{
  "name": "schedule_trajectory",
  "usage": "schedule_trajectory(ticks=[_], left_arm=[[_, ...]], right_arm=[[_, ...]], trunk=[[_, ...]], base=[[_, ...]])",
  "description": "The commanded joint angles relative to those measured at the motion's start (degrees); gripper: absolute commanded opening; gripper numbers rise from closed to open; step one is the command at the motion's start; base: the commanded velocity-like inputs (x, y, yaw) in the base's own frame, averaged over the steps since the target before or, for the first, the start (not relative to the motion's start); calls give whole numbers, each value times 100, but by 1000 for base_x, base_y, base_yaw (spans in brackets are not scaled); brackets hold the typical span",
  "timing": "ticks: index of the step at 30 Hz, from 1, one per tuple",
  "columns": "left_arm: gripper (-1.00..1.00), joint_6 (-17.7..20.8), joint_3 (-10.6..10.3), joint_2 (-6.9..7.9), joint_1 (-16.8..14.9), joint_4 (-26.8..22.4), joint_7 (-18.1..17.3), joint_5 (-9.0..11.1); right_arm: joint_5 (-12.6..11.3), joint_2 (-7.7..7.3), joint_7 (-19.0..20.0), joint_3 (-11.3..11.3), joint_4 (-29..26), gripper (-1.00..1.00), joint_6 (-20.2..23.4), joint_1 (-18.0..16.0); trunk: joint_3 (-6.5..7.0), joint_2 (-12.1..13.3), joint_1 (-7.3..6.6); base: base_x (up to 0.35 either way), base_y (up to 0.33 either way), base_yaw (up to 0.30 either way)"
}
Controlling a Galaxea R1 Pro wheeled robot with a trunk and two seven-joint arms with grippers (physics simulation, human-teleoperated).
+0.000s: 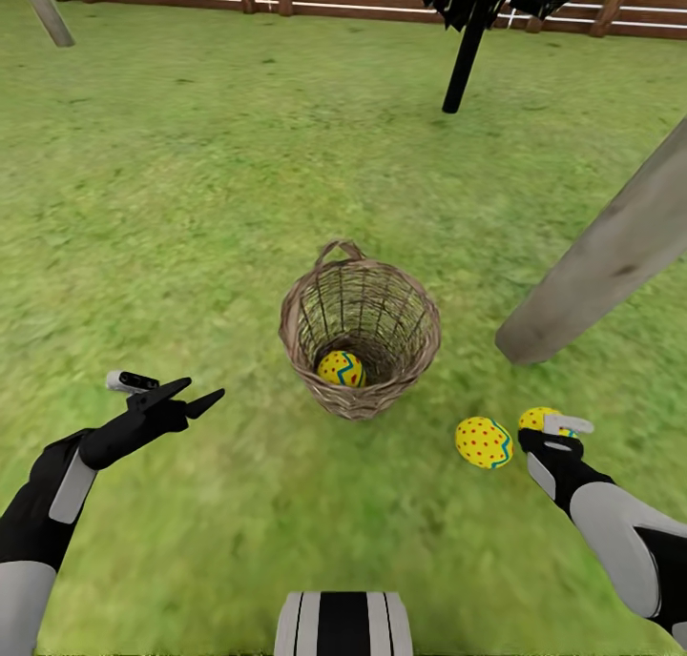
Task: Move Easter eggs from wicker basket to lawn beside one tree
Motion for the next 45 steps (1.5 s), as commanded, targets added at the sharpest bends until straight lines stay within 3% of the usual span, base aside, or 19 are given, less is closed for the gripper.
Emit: schedule_trajectory(ticks=[1, 10, 30, 36, 37, 45], left_arm=[[100, 62, -4, -2, -2, -2, -15, 5], [100, 62, -10, -6, -1, 3, -8, 3], [100, 62, -10, -7, 0, 3, -8, 0], [100, 62, -10, -14, -1, 22, -8, 5], [100, 62, -10, -14, -1, 28, -8, 5], [100, 62, -18, -32, 2, 27, 25, -4]], right_arm=[[37, 4, 5, -40, 0, -100, -167, -2], [148, 5, 26, -32, -1, -100, -243, -2], [150, -22, -21, 22, -9, -100, -7, -7], [150, -23, -19, 22, -9, -100, -4, -8], [150, -22, -18, 22, -9, 100, -4, -8], [150, -21, -16, 22, -9, 100, -6, -7]], trunk=[[-26, -3, 1], [-225, -15, 24], [-669, -42, 76], [-669, -42, 76], [-669, -42, 76], [-536, -34, 61]], base=[[0, 0, 0], [0, 0, 0], [0, 0, 0], [0, 0, 0], [0, 0, 0], [0, 0, 0]])
